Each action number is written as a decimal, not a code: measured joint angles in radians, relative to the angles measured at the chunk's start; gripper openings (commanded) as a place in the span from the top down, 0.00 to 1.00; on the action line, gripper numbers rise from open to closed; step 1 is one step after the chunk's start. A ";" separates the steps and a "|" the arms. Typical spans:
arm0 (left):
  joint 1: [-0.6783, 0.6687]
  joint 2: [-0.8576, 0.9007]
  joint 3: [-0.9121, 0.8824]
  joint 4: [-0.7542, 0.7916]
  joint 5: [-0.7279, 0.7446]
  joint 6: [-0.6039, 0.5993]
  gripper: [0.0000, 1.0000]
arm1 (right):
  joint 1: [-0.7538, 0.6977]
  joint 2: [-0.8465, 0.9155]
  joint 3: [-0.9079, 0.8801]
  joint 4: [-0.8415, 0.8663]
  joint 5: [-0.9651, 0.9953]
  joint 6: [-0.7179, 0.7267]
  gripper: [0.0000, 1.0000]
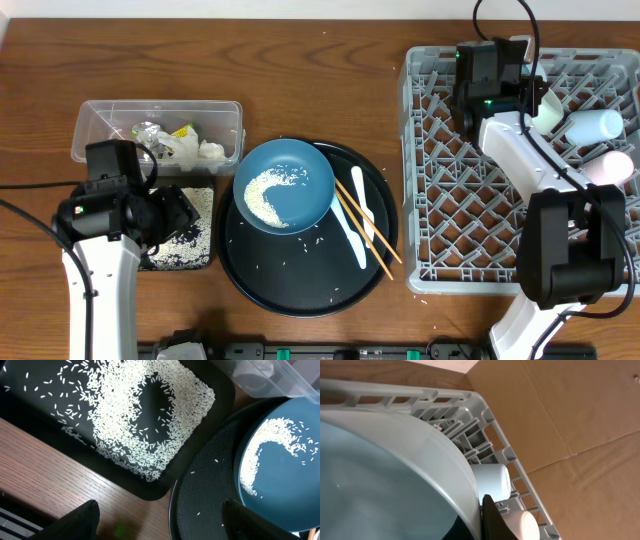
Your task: Sort waste into correct bins and load items into the dishwasher rack
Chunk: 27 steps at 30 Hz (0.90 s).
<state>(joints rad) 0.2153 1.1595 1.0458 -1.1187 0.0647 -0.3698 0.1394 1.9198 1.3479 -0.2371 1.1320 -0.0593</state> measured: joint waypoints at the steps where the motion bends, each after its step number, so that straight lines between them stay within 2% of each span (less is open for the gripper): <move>1: 0.000 0.000 0.000 0.000 0.000 0.000 0.20 | 0.006 0.000 0.000 -0.010 0.000 0.001 0.99; 15: 0.000 0.000 0.000 0.000 0.000 0.000 0.20 | 0.027 0.000 0.014 -0.159 0.021 0.061 0.99; 22: 0.000 0.000 0.000 0.000 0.000 0.000 0.20 | 0.029 0.000 0.014 -0.145 0.024 0.074 0.99; 27: 0.000 0.000 0.000 0.000 0.000 0.000 0.20 | 0.064 0.000 0.012 -0.058 0.044 0.034 0.99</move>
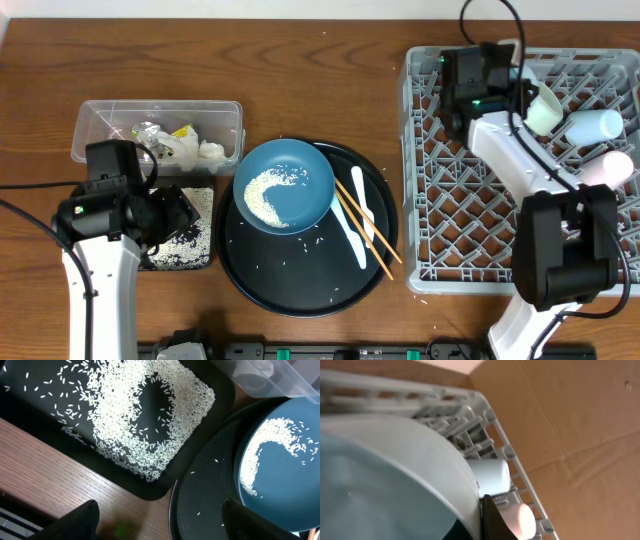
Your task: Sort waste into correct bins and load items into the dishwasher rack
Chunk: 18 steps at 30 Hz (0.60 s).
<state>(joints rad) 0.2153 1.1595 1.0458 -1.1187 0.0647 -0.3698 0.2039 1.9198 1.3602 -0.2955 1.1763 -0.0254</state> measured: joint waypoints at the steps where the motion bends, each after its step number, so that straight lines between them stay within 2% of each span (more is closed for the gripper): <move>1: 0.000 0.000 0.000 0.000 0.000 0.000 0.20 | 0.017 0.000 -0.001 0.020 0.000 -0.015 0.99; 9: 0.000 0.000 0.000 0.000 0.011 0.000 0.20 | 0.106 0.000 -0.002 0.067 0.000 -0.094 0.99; 18: 0.000 0.000 0.000 0.000 0.011 0.000 0.20 | 0.100 0.000 -0.002 0.064 0.003 -0.111 0.99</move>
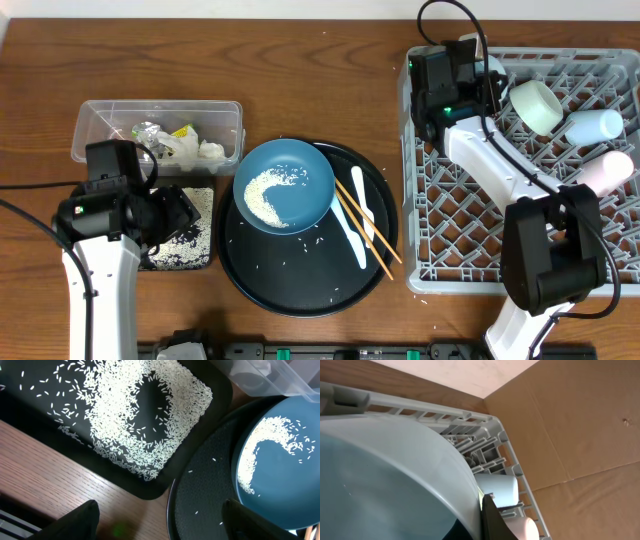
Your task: Sort waste into correct bins and load items into the dishwasher rack
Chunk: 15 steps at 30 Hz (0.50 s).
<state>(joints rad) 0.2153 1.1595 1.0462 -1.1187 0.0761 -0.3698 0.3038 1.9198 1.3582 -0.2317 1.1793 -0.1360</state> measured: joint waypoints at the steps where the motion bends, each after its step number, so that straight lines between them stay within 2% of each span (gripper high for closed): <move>1: 0.000 0.000 0.000 0.000 0.000 0.000 0.20 | -0.003 0.000 0.000 -0.013 0.000 -0.001 0.99; 5: 0.000 0.000 0.000 0.000 0.002 0.000 0.20 | -0.018 0.000 0.000 -0.063 0.000 -0.003 0.99; 15: 0.000 0.000 0.000 0.001 0.003 0.000 0.20 | -0.070 0.000 -0.005 -0.056 0.050 -0.003 0.99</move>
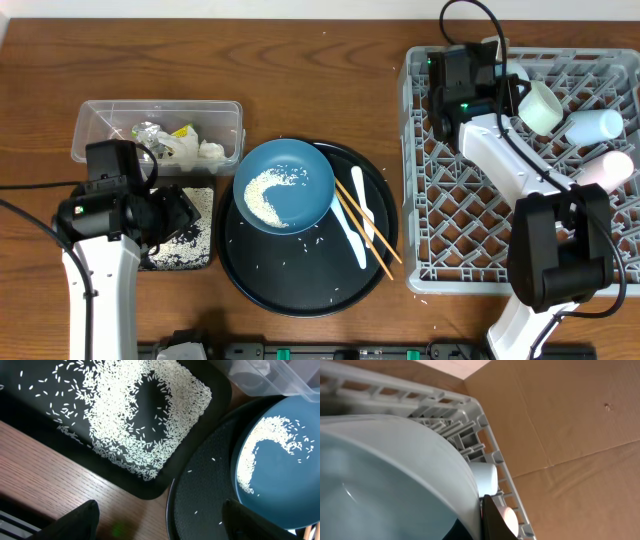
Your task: Sort waste into correct bins and load items into the dishwasher rack
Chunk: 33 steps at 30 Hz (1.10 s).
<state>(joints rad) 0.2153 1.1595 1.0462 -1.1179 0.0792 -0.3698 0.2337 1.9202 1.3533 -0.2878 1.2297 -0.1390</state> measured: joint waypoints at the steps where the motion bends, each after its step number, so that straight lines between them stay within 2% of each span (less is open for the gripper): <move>1: 0.000 0.000 0.000 0.000 0.000 0.000 0.20 | 0.000 0.000 0.000 -0.008 -0.001 0.000 0.99; 13: 0.000 0.000 0.000 0.004 0.000 0.000 0.20 | 0.068 -0.001 0.000 -0.115 -0.039 0.032 0.99; 18: 0.000 0.000 0.000 0.004 0.000 0.000 0.20 | 0.072 -0.005 0.006 -0.183 -0.048 0.100 0.98; 20: 0.000 0.000 0.000 0.004 0.000 0.000 0.20 | 0.073 -0.005 0.006 -0.206 -0.052 0.126 0.87; 24: 0.000 0.000 0.000 0.006 0.000 0.000 0.20 | 0.092 -0.004 -0.001 -0.290 -0.086 0.139 0.85; 30: 0.000 0.000 0.000 0.006 0.000 0.000 0.20 | 0.122 -0.010 -0.001 -0.368 -0.179 0.212 0.86; 31: 0.000 0.000 0.000 0.006 0.001 0.000 0.20 | 0.129 -0.010 -0.002 -0.378 -0.204 0.232 0.85; 33: 0.000 0.000 0.000 0.007 0.004 0.000 0.20 | 0.142 -0.008 -0.003 -0.406 -0.259 0.282 0.74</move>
<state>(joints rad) 0.2153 1.1595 1.0458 -1.1110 0.0834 -0.3698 0.3756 1.9118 1.3506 -0.6933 0.9707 0.1425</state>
